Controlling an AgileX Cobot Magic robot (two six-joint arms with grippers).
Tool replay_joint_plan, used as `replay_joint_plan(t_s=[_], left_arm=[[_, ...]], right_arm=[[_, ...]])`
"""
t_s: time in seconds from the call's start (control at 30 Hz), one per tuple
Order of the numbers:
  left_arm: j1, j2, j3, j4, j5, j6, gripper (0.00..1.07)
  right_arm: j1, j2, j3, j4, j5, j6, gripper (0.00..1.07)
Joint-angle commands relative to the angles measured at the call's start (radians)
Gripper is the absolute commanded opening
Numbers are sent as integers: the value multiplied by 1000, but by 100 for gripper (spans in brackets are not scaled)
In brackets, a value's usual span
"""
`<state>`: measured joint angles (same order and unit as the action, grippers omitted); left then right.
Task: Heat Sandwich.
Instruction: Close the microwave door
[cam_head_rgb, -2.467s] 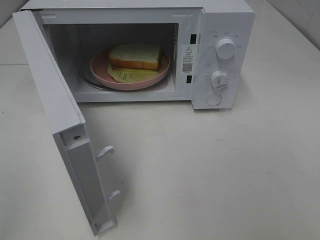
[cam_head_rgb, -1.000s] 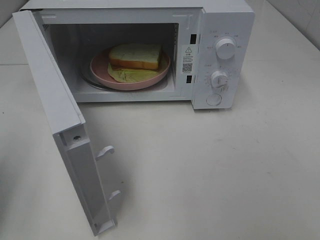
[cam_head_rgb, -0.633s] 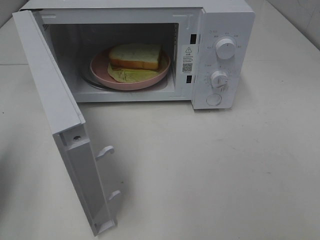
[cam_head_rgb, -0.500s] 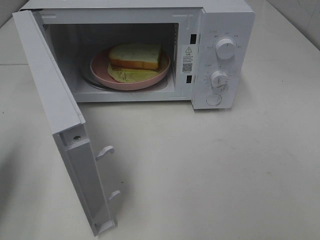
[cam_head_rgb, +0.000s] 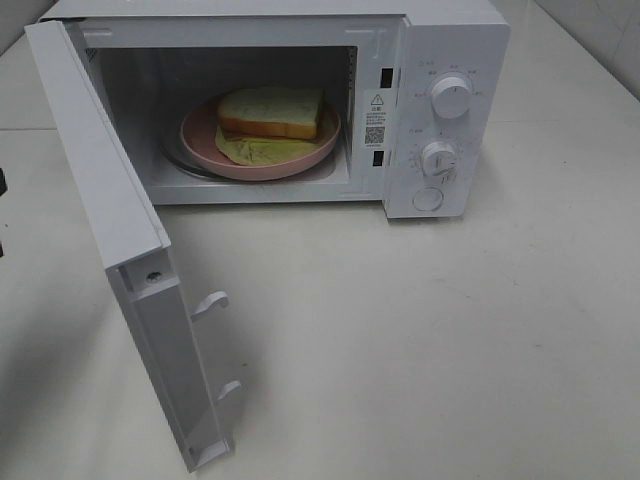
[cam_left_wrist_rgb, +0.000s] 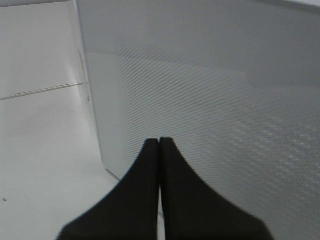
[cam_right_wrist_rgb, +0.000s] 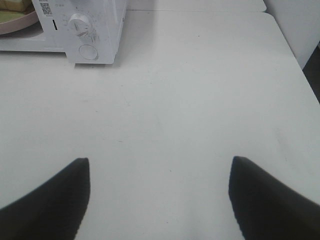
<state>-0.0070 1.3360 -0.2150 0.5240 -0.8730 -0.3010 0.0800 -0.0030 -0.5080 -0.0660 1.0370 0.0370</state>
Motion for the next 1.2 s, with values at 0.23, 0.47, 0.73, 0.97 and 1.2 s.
replay_joint_plan(t_s=[0.23,0.47,0.73,0.97,1.2], left_arm=[[-200,58,-1,-239,-21,125,0],[-300,107,-39,-285,-19,125,0],[-417,160,-119,-375,-10,153,0],[-550,222,-190,-568,8,229,0],[-677,302,-304,-742,23,382,0]], right_arm=[[-7,-28,1,2,-10,-1,74],[-7,-28,1,2,-10,-1,74],[-7,-28,1,2,-10,-1,74],[-7,-28,1,2,-10,-1,74],[-7,-28,1,2,-10,-1,74]])
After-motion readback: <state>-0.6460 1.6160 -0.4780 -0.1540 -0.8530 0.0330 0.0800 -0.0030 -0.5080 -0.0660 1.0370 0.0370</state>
